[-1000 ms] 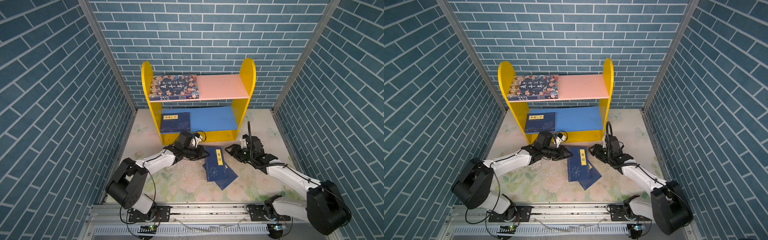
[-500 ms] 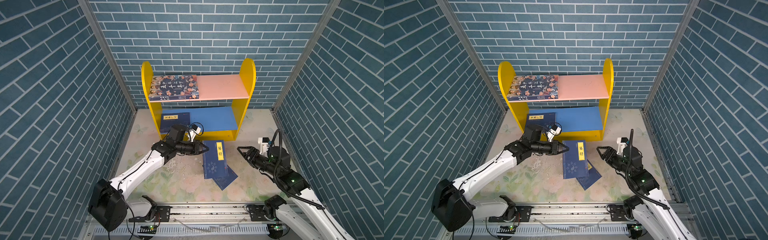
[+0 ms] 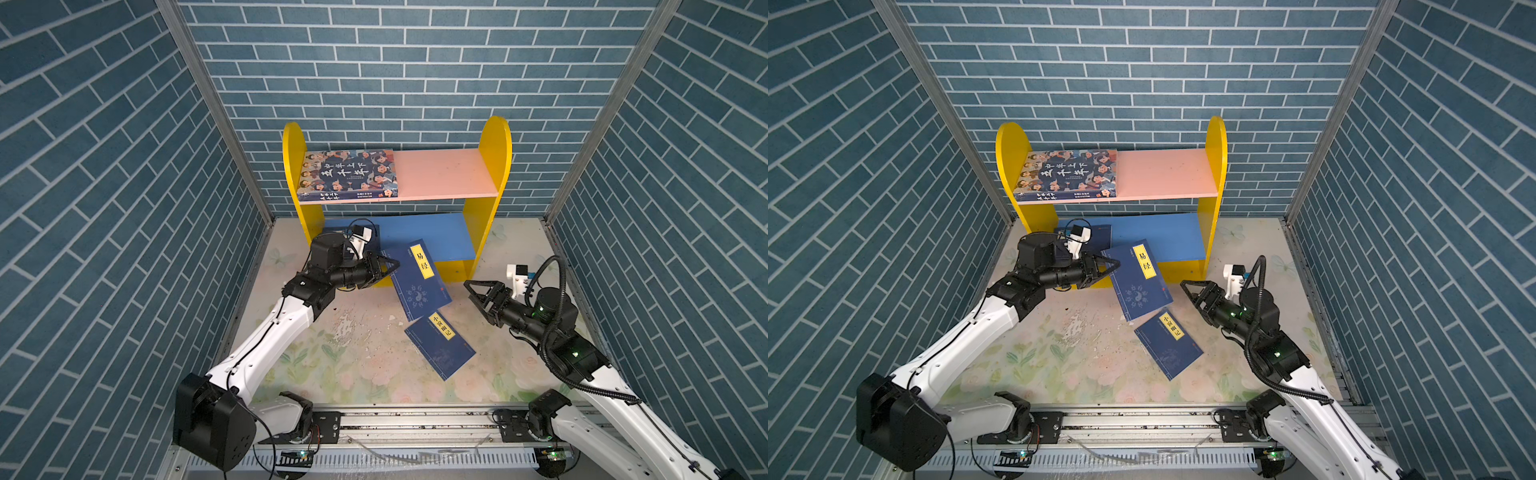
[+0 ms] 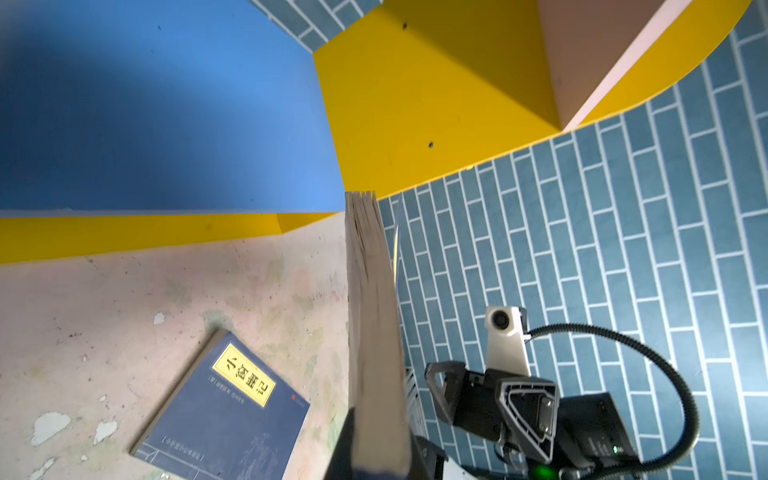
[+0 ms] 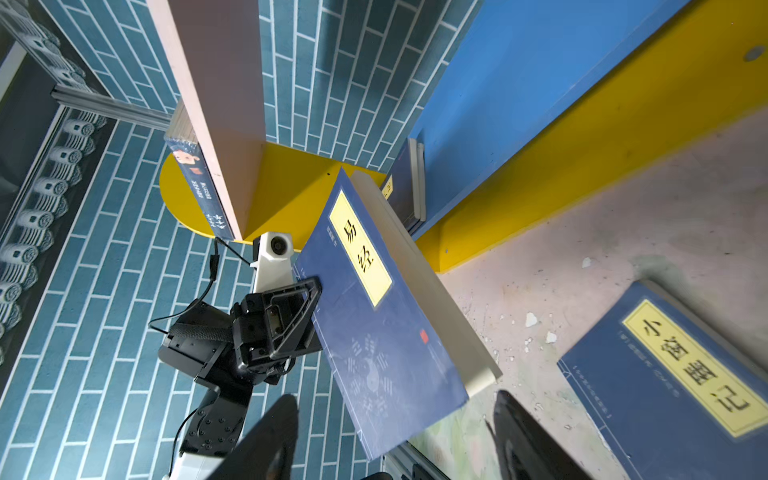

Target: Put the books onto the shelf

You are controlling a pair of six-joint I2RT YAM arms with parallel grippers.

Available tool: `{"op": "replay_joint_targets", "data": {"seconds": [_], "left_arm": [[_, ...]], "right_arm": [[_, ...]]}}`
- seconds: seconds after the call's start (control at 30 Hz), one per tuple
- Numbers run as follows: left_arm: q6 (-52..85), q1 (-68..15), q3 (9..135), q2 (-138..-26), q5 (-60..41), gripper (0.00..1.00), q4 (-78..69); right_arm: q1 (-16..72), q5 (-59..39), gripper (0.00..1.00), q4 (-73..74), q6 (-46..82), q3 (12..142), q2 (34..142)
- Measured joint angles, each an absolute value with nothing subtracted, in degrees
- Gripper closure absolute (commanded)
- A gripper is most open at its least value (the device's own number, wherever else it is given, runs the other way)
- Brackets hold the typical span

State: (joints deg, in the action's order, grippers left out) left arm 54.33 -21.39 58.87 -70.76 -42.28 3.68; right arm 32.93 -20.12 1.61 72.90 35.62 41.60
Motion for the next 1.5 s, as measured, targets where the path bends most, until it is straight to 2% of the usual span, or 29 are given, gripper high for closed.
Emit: {"op": "replay_joint_targets", "data": {"seconds": [0.5,0.9,1.1,1.23,1.3,1.5], "left_arm": [[66.9,-13.3,56.6,-69.3,-40.0,0.97,-4.5],[71.6,-11.6,53.7,-67.8,-39.6,0.97,-6.4],[72.5,-11.4,53.5,-67.5,-39.4,0.97,-7.3],[72.8,-10.6,52.4,-66.3,-39.4,0.98,-7.5],[72.9,-10.2,51.7,-65.5,-39.3,0.97,-7.4],[72.9,-9.6,50.7,-63.8,-38.6,0.98,-6.9]], "right_arm": [[46.3,-12.3,0.24,18.6,73.3,37.7,59.6],[49.7,-8.4,0.25,37.7,75.2,38.8,73.4],[50.0,-7.7,0.29,42.8,76.3,42.0,78.2],[50.1,-6.8,0.35,44.7,76.8,42.0,78.5],[50.1,-6.6,0.47,45.2,76.8,42.3,79.0],[50.0,-6.2,0.74,45.8,77.8,46.4,84.2]]}}
